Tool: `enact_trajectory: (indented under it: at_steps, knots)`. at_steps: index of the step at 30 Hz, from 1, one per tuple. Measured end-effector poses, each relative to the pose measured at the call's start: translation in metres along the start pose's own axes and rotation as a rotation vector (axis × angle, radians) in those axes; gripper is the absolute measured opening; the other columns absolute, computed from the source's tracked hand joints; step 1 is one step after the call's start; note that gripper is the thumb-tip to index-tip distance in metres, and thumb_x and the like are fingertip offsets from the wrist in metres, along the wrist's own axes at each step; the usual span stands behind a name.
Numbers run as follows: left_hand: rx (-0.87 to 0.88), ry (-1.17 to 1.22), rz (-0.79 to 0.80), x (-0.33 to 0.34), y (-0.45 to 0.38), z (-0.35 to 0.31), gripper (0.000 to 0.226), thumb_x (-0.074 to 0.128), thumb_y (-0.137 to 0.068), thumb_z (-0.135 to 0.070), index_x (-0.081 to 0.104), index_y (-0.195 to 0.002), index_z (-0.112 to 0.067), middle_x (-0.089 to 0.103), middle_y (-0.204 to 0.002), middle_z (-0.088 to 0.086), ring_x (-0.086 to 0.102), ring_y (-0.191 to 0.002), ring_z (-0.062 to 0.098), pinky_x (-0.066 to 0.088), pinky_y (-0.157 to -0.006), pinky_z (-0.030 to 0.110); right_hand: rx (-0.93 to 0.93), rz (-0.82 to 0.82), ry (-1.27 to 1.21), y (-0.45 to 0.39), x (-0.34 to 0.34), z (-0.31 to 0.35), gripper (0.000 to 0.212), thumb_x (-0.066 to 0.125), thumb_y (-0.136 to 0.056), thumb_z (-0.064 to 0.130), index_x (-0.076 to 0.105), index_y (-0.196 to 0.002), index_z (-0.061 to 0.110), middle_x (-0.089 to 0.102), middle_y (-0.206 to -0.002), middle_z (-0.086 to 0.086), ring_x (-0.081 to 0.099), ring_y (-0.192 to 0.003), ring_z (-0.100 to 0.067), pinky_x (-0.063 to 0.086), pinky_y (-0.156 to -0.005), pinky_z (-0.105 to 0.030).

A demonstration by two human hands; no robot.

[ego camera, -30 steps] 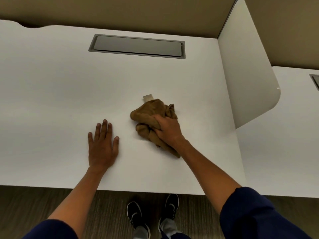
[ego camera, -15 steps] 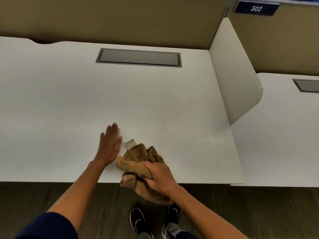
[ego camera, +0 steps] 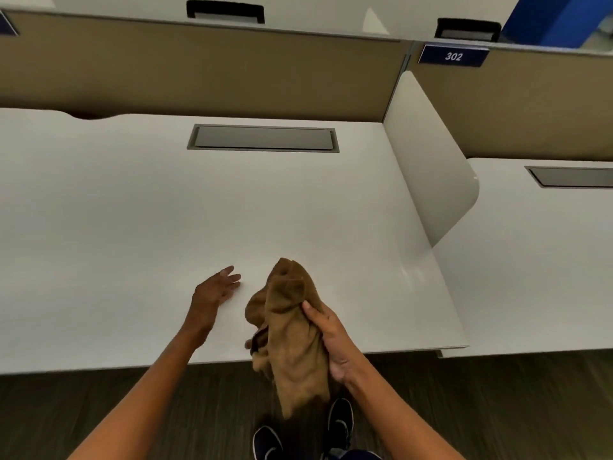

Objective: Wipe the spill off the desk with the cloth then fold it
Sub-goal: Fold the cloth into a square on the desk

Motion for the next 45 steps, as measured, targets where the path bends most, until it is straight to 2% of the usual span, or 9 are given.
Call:
enact_trajectory:
  at_steps: [3,8,14,19,28,31,35,38,45]
  knots:
    - [-0.208,0.307,0.201,0.018,0.010,0.001,0.076,0.038,-0.088,-0.068,0.051,-0.140,-0.014,0.060,-0.137,0.014,0.061,-0.123,0.033,0.041,-0.111,0.051,0.032,-0.016,-0.249,0.000,0.004,0.009,0.044,0.074,-0.082,0.039,0.073,-0.113,0.008,0.067,-0.120,-0.023,0.067,-0.106,-0.036,0.054,-0.089,-0.043]
    - [-0.399,0.713,0.468,0.053,0.034,0.003,0.093,0.056,-0.078,-0.077,0.054,-0.137,-0.006,0.054,-0.141,0.024,0.052,-0.129,0.044,0.038,-0.111,0.058,-0.110,-0.093,-0.434,-0.009,0.003,0.024,0.033,0.066,-0.085,0.033,0.076,-0.101,0.005,0.069,-0.103,-0.022,0.069,-0.090,-0.037,0.056,-0.081,-0.047]
    - [-0.359,0.783,0.437,0.085,0.040,-0.015,0.067,0.086,-0.068,-0.050,0.070,-0.121,-0.012,0.065,-0.127,0.022,0.065,-0.113,0.037,0.052,-0.093,0.048,-0.101,-0.111,-0.410,-0.016,-0.012,0.028,0.030,0.065,-0.082,0.032,0.077,-0.095,0.007,0.070,-0.099,-0.019,0.070,-0.088,-0.034,0.056,-0.080,-0.046]
    - [-0.386,0.777,0.271,0.102,0.025,-0.026,0.038,0.082,-0.076,-0.026,0.073,-0.110,-0.013,0.072,-0.114,0.018,0.072,-0.101,0.033,0.059,-0.076,0.045,-0.087,-0.173,-0.200,-0.020,-0.035,0.039,0.033,0.075,-0.073,0.036,0.078,-0.096,0.012,0.072,-0.107,-0.018,0.071,-0.095,-0.031,0.057,-0.079,-0.042]
    - [-0.159,0.344,0.292,0.143,-0.029,-0.068,0.035,0.071,-0.087,-0.025,0.067,-0.121,-0.017,0.071,-0.121,0.006,0.069,-0.110,0.022,0.058,-0.085,0.032,-0.136,-0.196,0.033,-0.058,-0.086,0.091,0.042,0.054,-0.093,0.057,0.066,-0.125,0.034,0.066,-0.129,0.000,0.060,-0.122,-0.023,0.049,-0.102,-0.044]
    - [-0.045,0.141,0.287,0.162,-0.058,-0.096,0.031,0.068,-0.091,-0.026,0.066,-0.122,-0.019,0.072,-0.119,0.003,0.067,-0.112,0.022,0.054,-0.098,0.041,-0.127,-0.180,0.009,-0.083,-0.101,0.115,0.048,0.059,-0.089,0.058,0.061,-0.130,0.033,0.063,-0.133,-0.001,0.060,-0.121,-0.027,0.051,-0.100,-0.048]
    - [0.093,-0.132,0.219,0.184,-0.100,-0.136,0.042,0.069,-0.090,-0.034,0.060,-0.129,-0.024,0.068,-0.124,-0.002,0.063,-0.115,0.020,0.050,-0.104,0.045,-0.144,-0.147,-0.056,-0.114,-0.119,0.153,0.049,0.063,-0.090,0.050,0.058,-0.132,0.026,0.063,-0.131,-0.007,0.062,-0.118,-0.032,0.055,-0.090,-0.045]
    - [0.154,-0.292,0.208,0.195,-0.130,-0.151,0.058,0.072,-0.087,-0.039,0.050,-0.139,-0.023,0.059,-0.135,0.001,0.057,-0.122,0.023,0.049,-0.106,0.045,-0.136,-0.161,-0.033,-0.131,-0.134,0.172,0.047,0.063,-0.092,0.043,0.055,-0.135,0.024,0.063,-0.131,-0.006,0.061,-0.118,-0.030,0.050,-0.099,-0.047]
    - [0.050,-0.515,0.233,0.189,-0.157,-0.113,0.095,0.083,-0.077,-0.041,0.029,-0.153,-0.025,0.041,-0.152,-0.001,0.044,-0.136,0.022,0.041,-0.113,0.043,-0.089,-0.322,0.210,-0.144,-0.166,0.165,0.030,0.067,-0.091,0.013,0.063,-0.121,0.018,0.071,-0.104,-0.008,0.070,-0.089,-0.024,0.061,-0.082,-0.042]
Point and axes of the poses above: each hand's wrist, its own y-axis away from the middle knuckle, its own x-axis out of the palm, z = x × y, the point moved 1 cm from there along -y, towards the middle knuckle
